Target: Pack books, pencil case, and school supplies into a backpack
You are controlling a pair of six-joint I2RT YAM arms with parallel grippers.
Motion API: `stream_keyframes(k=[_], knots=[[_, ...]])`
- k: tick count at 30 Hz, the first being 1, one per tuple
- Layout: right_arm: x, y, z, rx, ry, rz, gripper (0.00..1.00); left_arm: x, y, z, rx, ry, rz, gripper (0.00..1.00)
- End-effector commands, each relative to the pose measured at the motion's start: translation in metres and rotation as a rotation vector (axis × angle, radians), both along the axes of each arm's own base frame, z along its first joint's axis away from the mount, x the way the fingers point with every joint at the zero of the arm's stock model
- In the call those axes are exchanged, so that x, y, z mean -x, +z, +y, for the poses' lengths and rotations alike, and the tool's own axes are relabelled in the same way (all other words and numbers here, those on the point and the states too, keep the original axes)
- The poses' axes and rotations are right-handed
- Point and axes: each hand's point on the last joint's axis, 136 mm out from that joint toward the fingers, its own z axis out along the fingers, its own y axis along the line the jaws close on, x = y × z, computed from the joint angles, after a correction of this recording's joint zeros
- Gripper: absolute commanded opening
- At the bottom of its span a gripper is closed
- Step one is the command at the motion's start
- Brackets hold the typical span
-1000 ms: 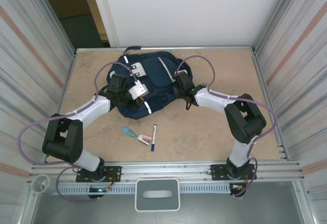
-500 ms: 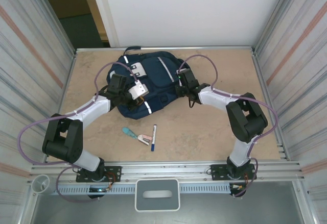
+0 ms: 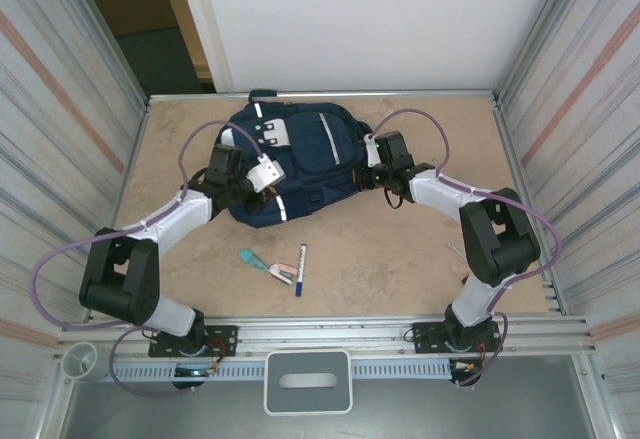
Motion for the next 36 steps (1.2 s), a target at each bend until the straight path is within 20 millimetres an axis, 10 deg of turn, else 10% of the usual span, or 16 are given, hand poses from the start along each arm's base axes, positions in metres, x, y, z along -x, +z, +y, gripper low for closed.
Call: stream_keyframes(k=[1,6,18,26,36], knots=[[0.015,0.026,0.015,-0.068,0.041,-0.028,0.0,0.001,0.039,-0.011,0.021,-0.031,-0.152,0.44],[0.037,0.045,0.034,-0.123,0.098,-0.036,0.0,0.024,0.061,-0.054,0.025,-0.177,-0.305,0.64],[0.083,0.078,0.069,-0.256,0.259,-0.038,0.0,0.017,0.039,-0.115,-0.081,-0.353,-0.314,0.62],[0.093,0.063,0.051,-0.188,0.258,0.013,0.0,0.014,0.034,-0.099,-0.09,-0.347,-0.279,0.08],[0.05,0.031,-0.017,0.022,-0.03,0.116,0.0,0.034,0.073,-0.053,0.213,-0.33,-0.231,0.05]])
